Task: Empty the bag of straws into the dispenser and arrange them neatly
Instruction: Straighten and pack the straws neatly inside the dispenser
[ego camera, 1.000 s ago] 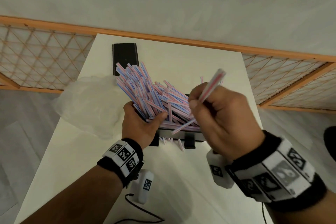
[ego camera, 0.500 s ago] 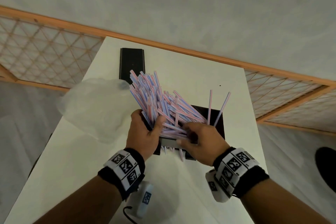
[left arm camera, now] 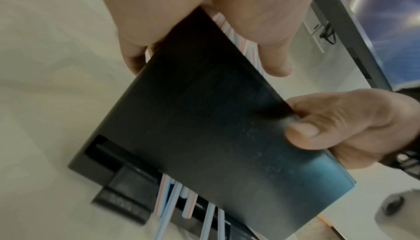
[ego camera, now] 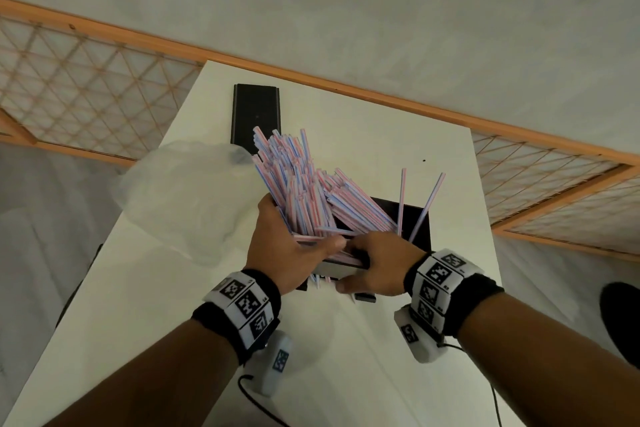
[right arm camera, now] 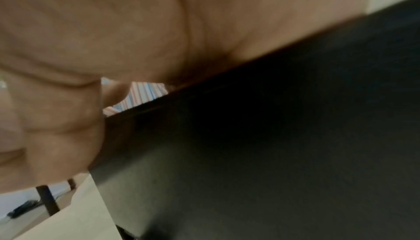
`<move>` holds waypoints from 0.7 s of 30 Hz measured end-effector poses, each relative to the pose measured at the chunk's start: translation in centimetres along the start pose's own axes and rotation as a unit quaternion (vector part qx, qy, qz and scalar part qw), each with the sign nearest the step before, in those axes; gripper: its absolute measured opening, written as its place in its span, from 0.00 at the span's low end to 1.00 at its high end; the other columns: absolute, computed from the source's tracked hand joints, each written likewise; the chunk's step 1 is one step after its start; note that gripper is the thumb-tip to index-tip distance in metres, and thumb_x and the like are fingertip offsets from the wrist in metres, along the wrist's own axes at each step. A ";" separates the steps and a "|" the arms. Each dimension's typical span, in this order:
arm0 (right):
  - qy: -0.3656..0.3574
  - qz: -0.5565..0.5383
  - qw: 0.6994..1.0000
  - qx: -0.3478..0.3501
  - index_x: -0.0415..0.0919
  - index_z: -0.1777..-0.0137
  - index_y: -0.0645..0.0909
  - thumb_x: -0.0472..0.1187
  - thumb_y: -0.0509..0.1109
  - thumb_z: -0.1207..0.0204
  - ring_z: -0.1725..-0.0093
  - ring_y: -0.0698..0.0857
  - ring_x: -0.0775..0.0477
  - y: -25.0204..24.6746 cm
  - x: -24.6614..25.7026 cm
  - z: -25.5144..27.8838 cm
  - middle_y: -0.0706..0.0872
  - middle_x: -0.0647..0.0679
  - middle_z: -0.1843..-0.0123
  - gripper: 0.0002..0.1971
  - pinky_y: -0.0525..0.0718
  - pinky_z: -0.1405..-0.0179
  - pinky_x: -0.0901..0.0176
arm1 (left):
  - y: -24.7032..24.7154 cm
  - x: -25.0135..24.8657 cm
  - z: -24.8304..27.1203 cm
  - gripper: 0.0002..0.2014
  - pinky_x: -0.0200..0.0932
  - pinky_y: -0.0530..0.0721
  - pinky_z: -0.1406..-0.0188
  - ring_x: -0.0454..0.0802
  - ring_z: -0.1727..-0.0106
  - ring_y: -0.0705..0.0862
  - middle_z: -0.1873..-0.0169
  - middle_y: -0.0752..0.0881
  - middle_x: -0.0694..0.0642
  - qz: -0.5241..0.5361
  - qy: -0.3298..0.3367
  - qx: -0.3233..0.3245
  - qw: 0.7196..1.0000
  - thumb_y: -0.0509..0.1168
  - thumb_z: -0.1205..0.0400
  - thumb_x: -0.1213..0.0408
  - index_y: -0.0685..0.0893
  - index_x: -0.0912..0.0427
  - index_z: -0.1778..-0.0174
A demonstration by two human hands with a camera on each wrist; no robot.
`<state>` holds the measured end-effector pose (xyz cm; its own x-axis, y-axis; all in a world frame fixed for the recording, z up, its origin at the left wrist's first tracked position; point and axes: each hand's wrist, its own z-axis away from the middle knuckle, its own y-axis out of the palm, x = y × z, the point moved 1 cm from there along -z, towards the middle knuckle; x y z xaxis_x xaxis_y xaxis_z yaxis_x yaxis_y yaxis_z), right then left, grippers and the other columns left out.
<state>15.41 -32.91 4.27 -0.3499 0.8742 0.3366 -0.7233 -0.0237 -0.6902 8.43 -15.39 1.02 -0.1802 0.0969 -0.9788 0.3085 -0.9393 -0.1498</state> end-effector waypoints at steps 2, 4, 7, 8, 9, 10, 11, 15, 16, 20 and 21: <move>0.022 0.035 0.999 0.020 0.50 0.42 0.83 0.68 0.77 0.41 0.54 0.87 0.50 -0.3 0.1 -0.9 0.89 0.53 0.52 0.32 0.89 0.49 0.47 | 0.0 0.2 0.1 0.44 0.19 0.81 0.56 0.21 0.47 0.83 0.42 0.83 0.38 0.012 0.002 -0.006 1.000 0.88 0.38 0.63 0.67 0.46 0.34; 0.041 0.071 0.996 0.043 0.48 0.40 0.80 0.67 0.78 0.42 0.52 0.86 0.48 -0.5 0.4 -1.7 0.87 0.52 0.50 0.34 0.88 0.48 0.47 | 0.0 0.5 0.2 0.43 0.18 0.79 0.56 0.18 0.48 0.81 0.42 0.83 0.39 0.020 0.005 -0.005 1.000 0.88 0.37 0.63 0.69 0.49 0.33; 0.053 0.083 0.992 0.077 0.47 0.38 0.78 0.63 0.81 0.42 0.48 0.85 0.46 -1.1 1.1 -2.7 0.85 0.51 0.46 0.35 0.86 0.47 0.49 | -0.2 0.8 0.1 0.43 0.19 0.79 0.52 0.19 0.44 0.81 0.40 0.82 0.41 0.041 0.015 0.010 0.999 0.88 0.36 0.62 0.68 0.52 0.31; 0.056 0.086 0.991 0.087 0.47 0.39 0.78 0.61 0.82 0.42 0.49 0.85 0.46 -1.2 1.2 -3.0 0.85 0.51 0.47 0.34 0.85 0.49 0.51 | -0.2 0.8 0.0 0.43 0.20 0.79 0.50 0.21 0.42 0.81 0.39 0.82 0.41 0.049 0.021 0.014 0.998 0.87 0.36 0.63 0.68 0.52 0.31; 0.059 0.091 0.989 0.098 0.47 0.41 0.77 0.60 0.83 0.41 0.50 0.84 0.46 -1.3 1.4 -3.1 0.85 0.51 0.48 0.32 0.83 0.53 0.53 | -0.2 0.9 -0.1 0.43 0.21 0.80 0.49 0.23 0.40 0.82 0.39 0.82 0.41 0.056 0.026 0.016 0.998 0.87 0.36 0.63 0.68 0.52 0.31; 0.061 0.092 0.988 0.111 0.48 0.41 0.77 0.58 0.83 0.41 0.50 0.84 0.47 -1.3 1.6 -3.3 0.84 0.51 0.48 0.32 0.82 0.56 0.54 | -0.2 1.0 -0.1 0.43 0.23 0.81 0.48 0.27 0.39 0.83 0.38 0.83 0.43 0.064 0.029 0.017 0.997 0.87 0.36 0.63 0.68 0.52 0.31; 0.065 0.091 0.986 0.127 0.48 0.39 0.77 0.57 0.84 0.41 0.49 0.84 0.46 -1.2 1.7 -3.4 0.84 0.51 0.46 0.33 0.82 0.54 0.53 | -0.2 1.2 -0.1 0.43 0.26 0.83 0.47 0.30 0.39 0.85 0.38 0.84 0.45 0.071 0.025 0.016 0.997 0.88 0.36 0.62 0.69 0.52 0.31; 0.060 0.092 0.978 0.178 0.46 0.35 0.81 0.52 0.83 0.46 0.46 0.86 0.44 -1.2 2.1 -4.1 0.87 0.49 0.43 0.36 0.87 0.43 0.46 | -0.1 1.5 -0.3 0.44 0.40 0.88 0.46 0.40 0.39 0.87 0.39 0.85 0.47 0.078 0.006 0.009 0.997 0.88 0.41 0.58 0.70 0.48 0.32; 0.060 0.093 0.977 0.181 0.45 0.39 0.82 0.52 0.82 0.49 0.48 0.87 0.43 -1.2 2.1 -4.3 0.88 0.48 0.46 0.34 0.88 0.44 0.44 | -0.1 1.4 -0.3 0.44 0.40 0.88 0.46 0.40 0.39 0.87 0.40 0.86 0.47 0.082 0.005 0.007 0.997 0.89 0.41 0.60 0.71 0.47 0.33; 0.065 0.091 0.980 0.163 0.41 0.62 0.81 0.46 0.82 0.46 0.63 0.85 0.45 -0.9 1.8 -4.3 0.84 0.50 0.65 0.16 0.86 0.65 0.50 | -0.1 1.3 -0.3 0.45 0.50 0.89 0.43 0.42 0.39 0.88 0.41 0.87 0.47 0.090 0.003 0.007 0.996 0.88 0.45 0.55 0.72 0.47 0.34; 0.062 0.078 0.984 0.147 0.46 0.67 0.76 0.42 0.82 0.41 0.68 0.82 0.52 -1.0 1.9 -4.0 0.81 0.55 0.70 0.15 0.79 0.72 0.58 | -0.1 1.2 -0.3 0.44 0.51 0.89 0.43 0.42 0.39 0.88 0.41 0.87 0.47 0.090 0.001 0.008 0.996 0.88 0.46 0.53 0.72 0.45 0.36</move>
<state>17.84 -29.31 3.00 -0.4084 0.9006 0.1488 -0.8141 -0.2857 -0.5056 8.51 -15.09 -0.20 -0.1207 -0.0726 -0.9900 0.3209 -0.9466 0.0303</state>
